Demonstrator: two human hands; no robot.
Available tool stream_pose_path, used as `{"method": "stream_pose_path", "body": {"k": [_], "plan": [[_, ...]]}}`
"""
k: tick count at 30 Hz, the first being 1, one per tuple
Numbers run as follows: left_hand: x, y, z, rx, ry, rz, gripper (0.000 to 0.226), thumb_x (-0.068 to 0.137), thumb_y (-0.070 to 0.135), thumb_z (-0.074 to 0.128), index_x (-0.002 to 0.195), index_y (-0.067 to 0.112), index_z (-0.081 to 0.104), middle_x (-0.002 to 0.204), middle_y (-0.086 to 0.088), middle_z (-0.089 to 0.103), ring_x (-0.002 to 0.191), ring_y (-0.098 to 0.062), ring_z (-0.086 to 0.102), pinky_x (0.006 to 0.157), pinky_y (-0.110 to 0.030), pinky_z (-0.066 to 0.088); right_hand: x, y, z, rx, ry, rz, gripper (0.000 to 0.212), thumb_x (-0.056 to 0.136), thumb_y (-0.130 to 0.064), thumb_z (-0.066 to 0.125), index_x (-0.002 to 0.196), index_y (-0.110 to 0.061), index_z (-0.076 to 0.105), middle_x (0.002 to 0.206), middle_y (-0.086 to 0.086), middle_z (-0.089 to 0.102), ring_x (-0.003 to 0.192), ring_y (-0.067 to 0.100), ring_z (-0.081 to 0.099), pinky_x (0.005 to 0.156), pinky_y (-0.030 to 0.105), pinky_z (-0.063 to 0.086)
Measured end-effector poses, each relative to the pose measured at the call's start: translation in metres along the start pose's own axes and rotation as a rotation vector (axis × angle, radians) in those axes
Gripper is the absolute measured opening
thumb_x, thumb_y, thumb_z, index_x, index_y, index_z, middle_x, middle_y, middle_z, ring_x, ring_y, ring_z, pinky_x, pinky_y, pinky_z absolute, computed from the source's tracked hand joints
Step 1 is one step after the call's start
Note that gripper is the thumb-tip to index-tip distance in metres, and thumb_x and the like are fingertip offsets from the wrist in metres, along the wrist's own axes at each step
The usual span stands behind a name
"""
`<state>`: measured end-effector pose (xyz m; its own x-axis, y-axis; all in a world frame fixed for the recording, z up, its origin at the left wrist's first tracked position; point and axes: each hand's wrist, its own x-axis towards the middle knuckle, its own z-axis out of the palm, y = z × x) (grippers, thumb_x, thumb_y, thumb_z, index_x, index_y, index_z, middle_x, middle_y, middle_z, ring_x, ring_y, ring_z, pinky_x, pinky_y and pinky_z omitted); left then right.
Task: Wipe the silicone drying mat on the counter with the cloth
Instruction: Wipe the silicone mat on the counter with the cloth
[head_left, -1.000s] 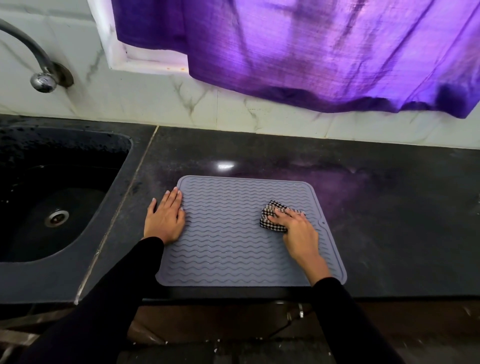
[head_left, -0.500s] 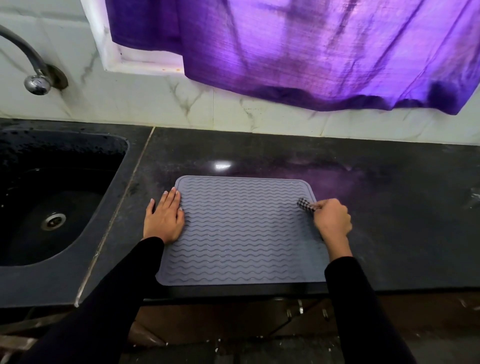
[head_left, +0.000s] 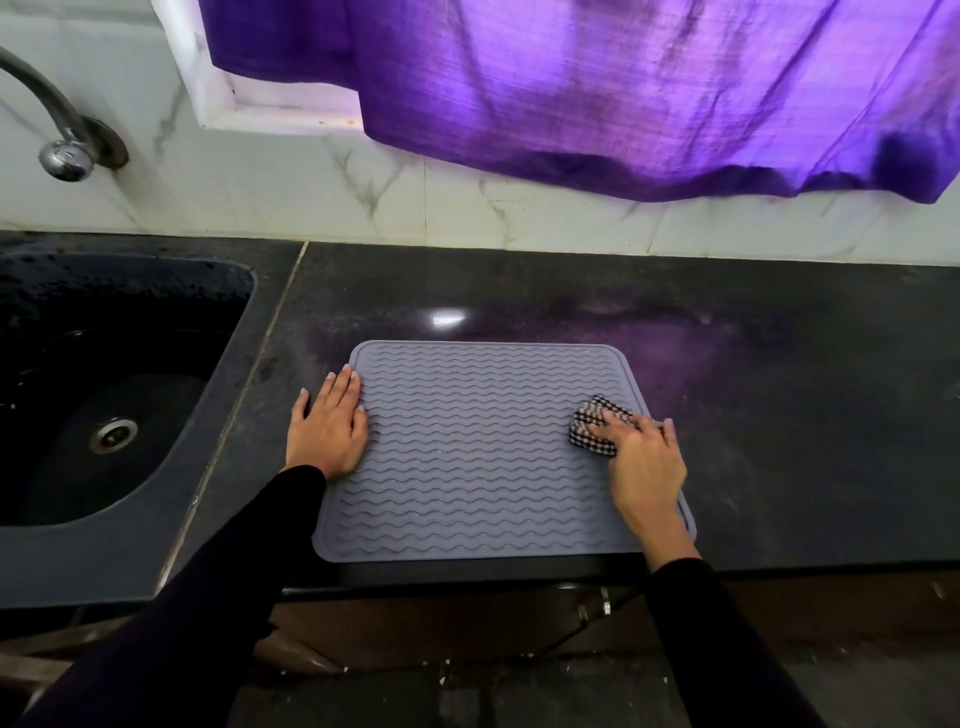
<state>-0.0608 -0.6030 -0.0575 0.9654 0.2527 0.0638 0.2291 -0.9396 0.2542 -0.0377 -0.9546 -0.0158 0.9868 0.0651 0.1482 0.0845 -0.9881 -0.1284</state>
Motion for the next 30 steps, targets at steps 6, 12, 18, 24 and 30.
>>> {"method": "stream_pose_path", "body": {"k": [6,12,18,24,30], "plan": [[0.001,0.001,0.002,-0.008,0.009,-0.007,0.071,0.082,0.040,0.010,0.148,0.017,0.020,0.156,0.003,0.015,0.144,-0.013,0.011,0.116,-0.042,0.003,0.019,0.011,-0.052,0.094,-0.043,0.538,0.029,0.091,-0.015,0.049,0.117,-0.006,0.059,0.123,0.020,0.058,0.116,0.037,0.053,0.097,0.041,0.040],[0.001,0.001,0.001,0.001,0.002,-0.007,0.071,0.081,0.041,0.009,0.148,0.017,0.019,0.156,0.003,0.014,0.144,-0.012,0.011,0.115,-0.041,0.002,0.011,-0.032,-0.041,0.313,-0.050,0.319,0.043,0.087,-0.003,0.045,0.118,-0.027,0.064,0.120,0.011,0.062,0.109,0.034,0.057,0.091,0.035,0.047],[0.001,-0.001,0.002,-0.011,0.021,0.015,0.070,0.082,0.040,0.011,0.147,0.016,0.022,0.156,0.002,0.017,0.144,-0.014,0.013,0.115,-0.042,0.004,-0.015,-0.023,-0.004,0.156,-0.093,-0.113,0.065,0.080,0.009,0.049,0.133,-0.029,0.050,0.145,-0.010,0.042,0.139,0.015,0.030,0.118,0.029,0.010],[0.001,-0.004,0.002,-0.019,0.018,0.020,0.070,0.083,0.040,0.011,0.147,0.015,0.022,0.156,0.001,0.017,0.144,-0.014,0.013,0.115,-0.043,0.004,-0.019,0.005,-0.019,0.116,-0.073,0.055,0.060,0.085,0.003,0.050,0.135,-0.031,0.047,0.148,-0.006,0.037,0.140,0.018,0.027,0.117,0.029,0.012],[0.002,-0.003,0.002,-0.022,0.017,0.012,0.070,0.082,0.040,0.011,0.147,0.016,0.021,0.156,0.002,0.017,0.144,-0.014,0.012,0.115,-0.043,0.003,-0.012,0.034,-0.024,0.169,-0.047,0.282,0.051,0.086,-0.001,0.046,0.127,-0.029,0.057,0.138,0.012,0.050,0.127,0.032,0.043,0.105,0.040,0.035]]}}
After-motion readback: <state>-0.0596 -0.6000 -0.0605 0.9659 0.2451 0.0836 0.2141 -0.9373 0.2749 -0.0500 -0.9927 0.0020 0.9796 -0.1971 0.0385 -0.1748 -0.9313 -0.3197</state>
